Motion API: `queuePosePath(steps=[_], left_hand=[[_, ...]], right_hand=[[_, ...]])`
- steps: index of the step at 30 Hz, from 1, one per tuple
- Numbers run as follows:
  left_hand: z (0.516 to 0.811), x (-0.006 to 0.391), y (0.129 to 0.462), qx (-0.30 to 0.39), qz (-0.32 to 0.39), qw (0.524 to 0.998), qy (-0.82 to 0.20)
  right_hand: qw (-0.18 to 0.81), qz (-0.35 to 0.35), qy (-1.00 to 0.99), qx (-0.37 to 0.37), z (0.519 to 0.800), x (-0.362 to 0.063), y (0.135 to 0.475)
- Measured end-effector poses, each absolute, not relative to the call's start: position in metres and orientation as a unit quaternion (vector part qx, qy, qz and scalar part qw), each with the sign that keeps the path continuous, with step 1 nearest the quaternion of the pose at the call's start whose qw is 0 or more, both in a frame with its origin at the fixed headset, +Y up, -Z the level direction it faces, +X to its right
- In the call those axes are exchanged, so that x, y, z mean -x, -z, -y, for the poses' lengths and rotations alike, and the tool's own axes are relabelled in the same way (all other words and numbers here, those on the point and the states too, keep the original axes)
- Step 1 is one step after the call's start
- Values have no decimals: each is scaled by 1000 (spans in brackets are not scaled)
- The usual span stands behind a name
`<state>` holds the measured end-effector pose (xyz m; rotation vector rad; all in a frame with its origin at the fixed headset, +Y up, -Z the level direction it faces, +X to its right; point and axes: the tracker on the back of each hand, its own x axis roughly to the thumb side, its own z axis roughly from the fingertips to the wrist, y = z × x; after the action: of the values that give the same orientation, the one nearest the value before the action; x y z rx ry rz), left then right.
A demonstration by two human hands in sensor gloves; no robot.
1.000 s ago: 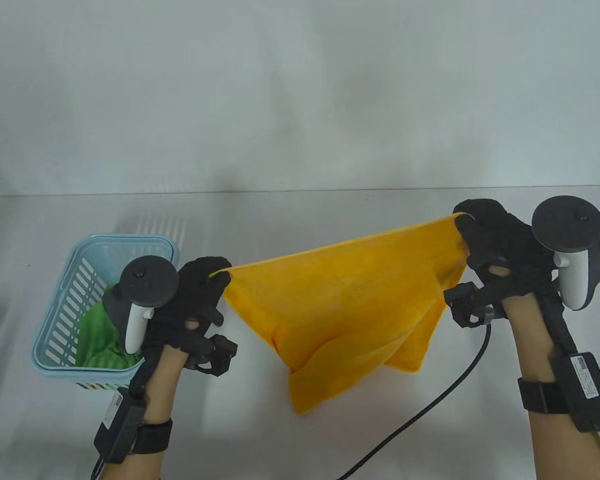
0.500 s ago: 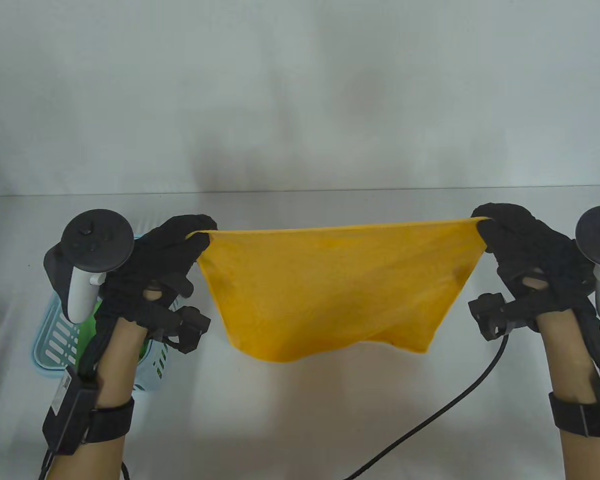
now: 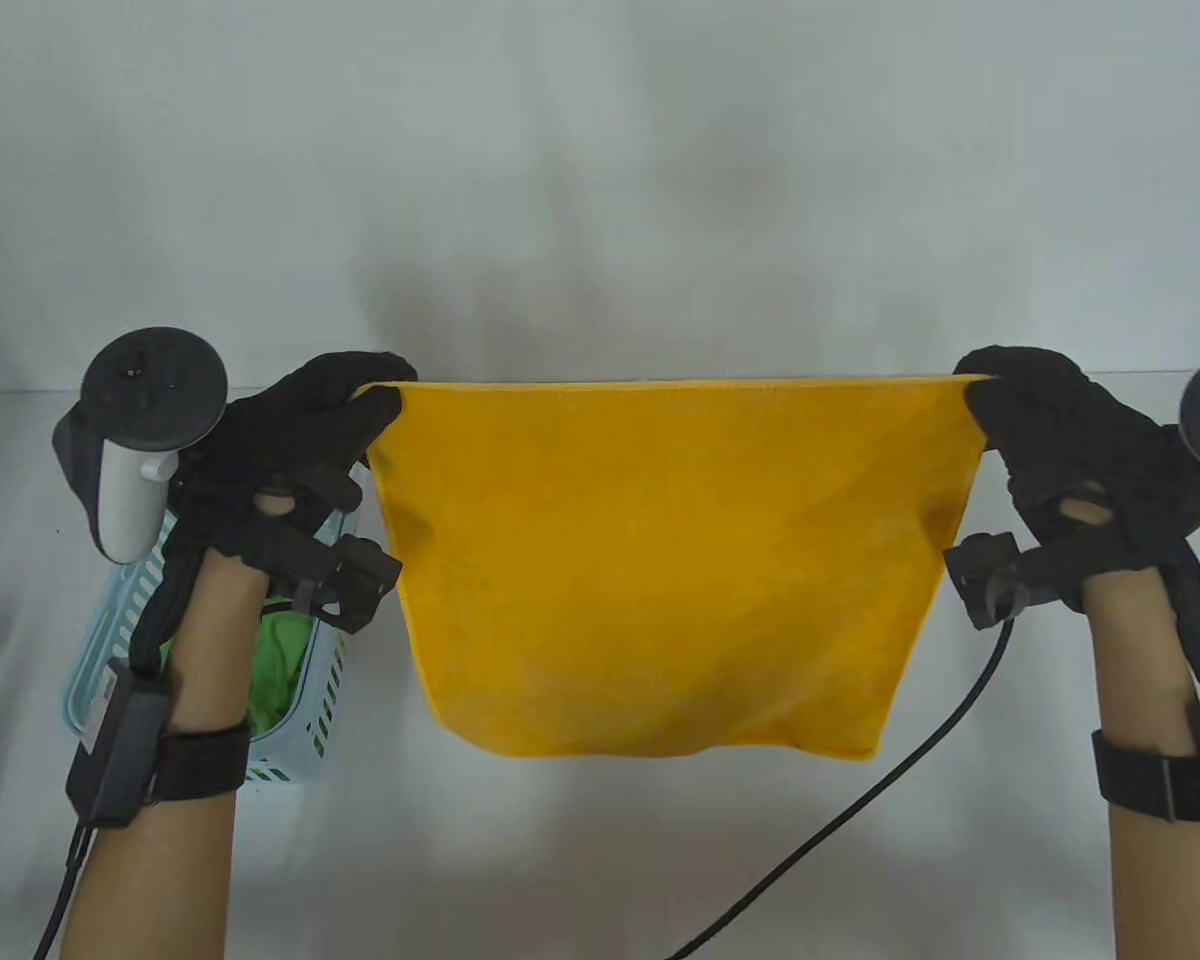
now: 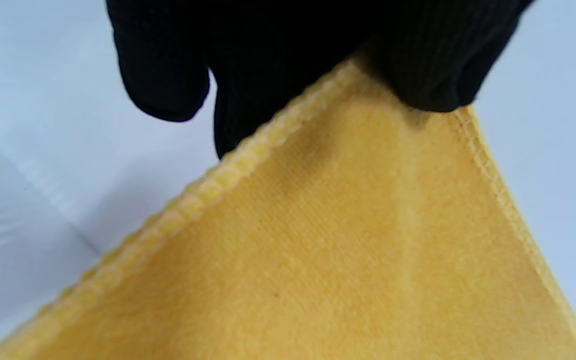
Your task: Roll square towel into towel roll
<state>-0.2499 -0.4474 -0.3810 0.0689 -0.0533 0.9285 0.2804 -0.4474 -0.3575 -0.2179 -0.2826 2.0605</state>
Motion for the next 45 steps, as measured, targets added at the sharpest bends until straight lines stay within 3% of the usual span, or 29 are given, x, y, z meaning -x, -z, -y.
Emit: queuePosePath(steps=[6,16,29,35,39,45], left_hand=[[485,243,434,10,-64,905,-420],[436,233,425,-45,10,905,-423],[540,228,395,43,-24,914,-402],[593,222,374,89,-26,928,-362],[611,221,360,109,0,933,-342],[617,219,333,155,57,938,-304]], right_hand=[[444,91,-872,184,491,-270,416],[507,168,-829,165,443,-284,410],[465,76,-865,170,534,-289,382],[469,16,-870,152,592,-299,361],[503,-46,-854,125,619,-310,342],[491,-101,-861,87,634,-321,315]])
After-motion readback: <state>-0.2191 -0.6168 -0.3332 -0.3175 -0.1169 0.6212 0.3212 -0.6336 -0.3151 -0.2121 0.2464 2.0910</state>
